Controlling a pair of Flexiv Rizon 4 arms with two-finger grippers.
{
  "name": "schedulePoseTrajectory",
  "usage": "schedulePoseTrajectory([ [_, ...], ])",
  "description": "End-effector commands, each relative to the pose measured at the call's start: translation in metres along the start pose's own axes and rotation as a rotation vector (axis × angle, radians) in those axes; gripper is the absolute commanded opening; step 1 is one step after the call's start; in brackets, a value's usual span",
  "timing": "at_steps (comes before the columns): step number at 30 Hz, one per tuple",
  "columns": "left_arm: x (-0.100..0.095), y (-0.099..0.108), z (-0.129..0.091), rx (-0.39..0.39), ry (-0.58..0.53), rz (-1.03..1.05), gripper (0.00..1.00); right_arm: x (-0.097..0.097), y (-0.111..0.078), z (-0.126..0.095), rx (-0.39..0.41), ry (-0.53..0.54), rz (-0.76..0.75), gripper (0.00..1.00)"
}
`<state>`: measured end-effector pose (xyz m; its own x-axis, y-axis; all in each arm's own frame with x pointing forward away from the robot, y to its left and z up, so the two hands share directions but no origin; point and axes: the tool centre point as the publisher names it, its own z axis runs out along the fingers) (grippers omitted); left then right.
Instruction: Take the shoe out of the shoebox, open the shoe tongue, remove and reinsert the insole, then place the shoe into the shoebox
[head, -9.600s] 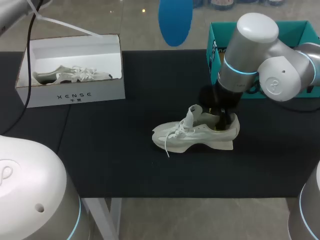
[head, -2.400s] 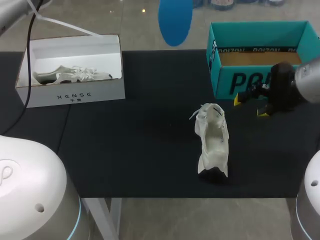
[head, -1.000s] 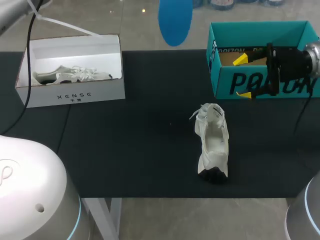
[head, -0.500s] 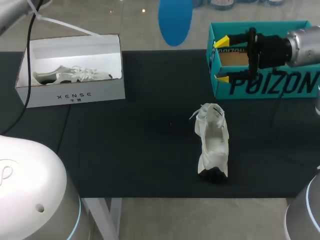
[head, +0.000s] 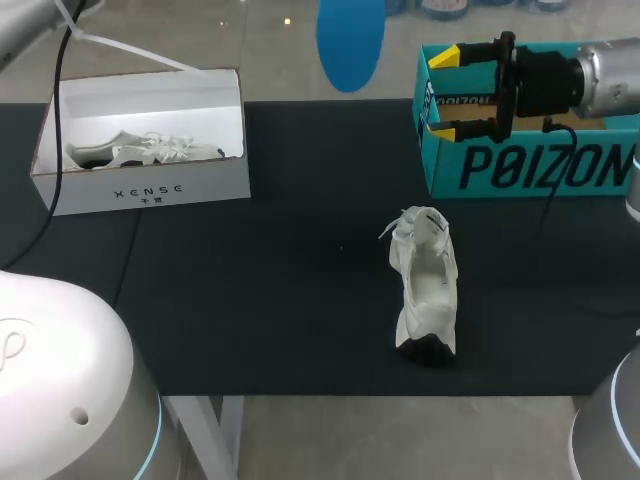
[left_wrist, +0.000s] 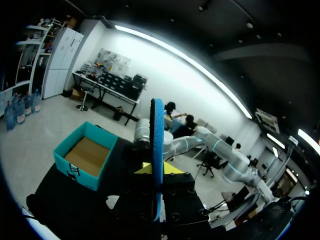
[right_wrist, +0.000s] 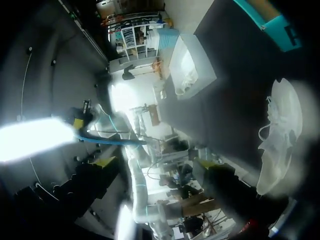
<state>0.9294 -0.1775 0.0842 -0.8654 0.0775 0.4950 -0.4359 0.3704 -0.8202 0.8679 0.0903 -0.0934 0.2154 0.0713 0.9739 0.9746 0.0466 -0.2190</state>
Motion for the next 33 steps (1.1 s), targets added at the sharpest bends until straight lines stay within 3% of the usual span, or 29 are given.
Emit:
schedulePoseTrajectory([
  [1,-0.001,0.000,0.000,0.000,0.002,0.001,0.00,0.000,0.001,0.001,0.002,-0.002,0.001,1.00],
  [31,-0.001,0.000,0.000,0.000,0.002,0.001,0.00,0.000,0.001,0.001,0.002,-0.002,0.001,1.00],
  [32,0.007,0.004,0.003,-0.033,-0.013,0.085,0.00,0.000,0.001,0.001,0.002,-0.002,0.001,1.00],
  [33,0.011,0.008,0.004,-0.030,-0.115,0.154,0.00,0.000,0.001,0.001,0.002,-0.002,0.001,1.00],
])
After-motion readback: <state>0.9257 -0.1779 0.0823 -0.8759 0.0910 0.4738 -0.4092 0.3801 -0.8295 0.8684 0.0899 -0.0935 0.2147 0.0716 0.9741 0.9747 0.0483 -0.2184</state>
